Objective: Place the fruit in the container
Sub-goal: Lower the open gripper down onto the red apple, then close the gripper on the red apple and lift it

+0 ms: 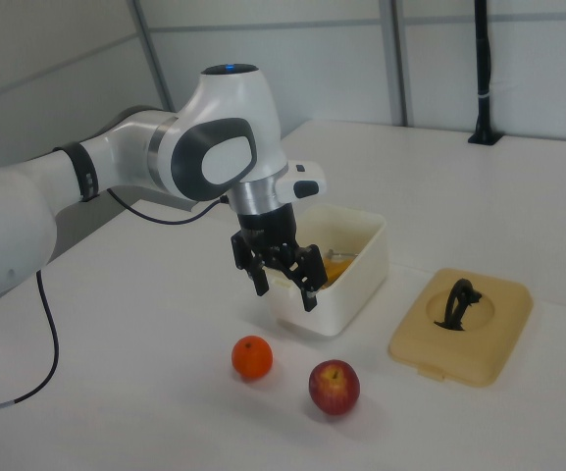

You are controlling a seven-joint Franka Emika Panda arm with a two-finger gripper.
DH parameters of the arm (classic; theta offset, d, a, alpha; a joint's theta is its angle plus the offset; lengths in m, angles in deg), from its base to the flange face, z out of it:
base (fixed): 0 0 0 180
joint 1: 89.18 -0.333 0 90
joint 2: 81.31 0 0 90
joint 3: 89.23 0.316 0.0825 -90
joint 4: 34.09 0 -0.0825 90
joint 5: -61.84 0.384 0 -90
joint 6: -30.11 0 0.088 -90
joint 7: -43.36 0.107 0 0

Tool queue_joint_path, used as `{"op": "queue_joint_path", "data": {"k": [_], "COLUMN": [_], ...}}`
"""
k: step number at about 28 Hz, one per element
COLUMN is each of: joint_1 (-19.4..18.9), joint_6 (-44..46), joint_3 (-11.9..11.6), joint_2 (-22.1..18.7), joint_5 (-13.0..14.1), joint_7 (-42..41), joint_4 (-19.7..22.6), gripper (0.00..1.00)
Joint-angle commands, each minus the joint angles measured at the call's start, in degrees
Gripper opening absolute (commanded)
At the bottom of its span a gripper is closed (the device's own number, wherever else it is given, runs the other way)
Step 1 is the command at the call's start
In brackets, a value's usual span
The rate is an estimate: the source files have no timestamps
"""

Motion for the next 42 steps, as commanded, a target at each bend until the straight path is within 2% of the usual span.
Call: {"op": "queue_joint_path", "data": {"k": [1,12,19,27,33,38,40,41,42], "joint_1": [-1.1,-1.3,-1.1,-0.8,-0.9,-0.9,-1.0,-1.0,-1.1], "joint_6": [-7.5,-15.8,-17.7,-24.2,-27.4,-27.9,-27.9,-27.9,-27.9], "joint_3": [-0.2,-0.2,-0.4,-0.8,-0.8,-0.8,-0.8,-0.8,-0.8], "joint_2": [-0.2,0.3,1.7,3.4,6.8,7.4,7.4,7.4,7.4], "joint_5": [-0.8,-1.8,-2.8,-4.4,-8.7,-9.1,-9.2,-9.3,-9.7], "joint_7": [0.3,2.4,2.4,3.5,9.0,9.0,9.0,8.9,8.9], "joint_4": [5.6,12.4,13.0,16.3,16.5,16.7,17.1,17.2,17.3], "gripper": [1.00,1.00,1.00,1.00,1.00,1.00,0.91,0.81,0.66]}}
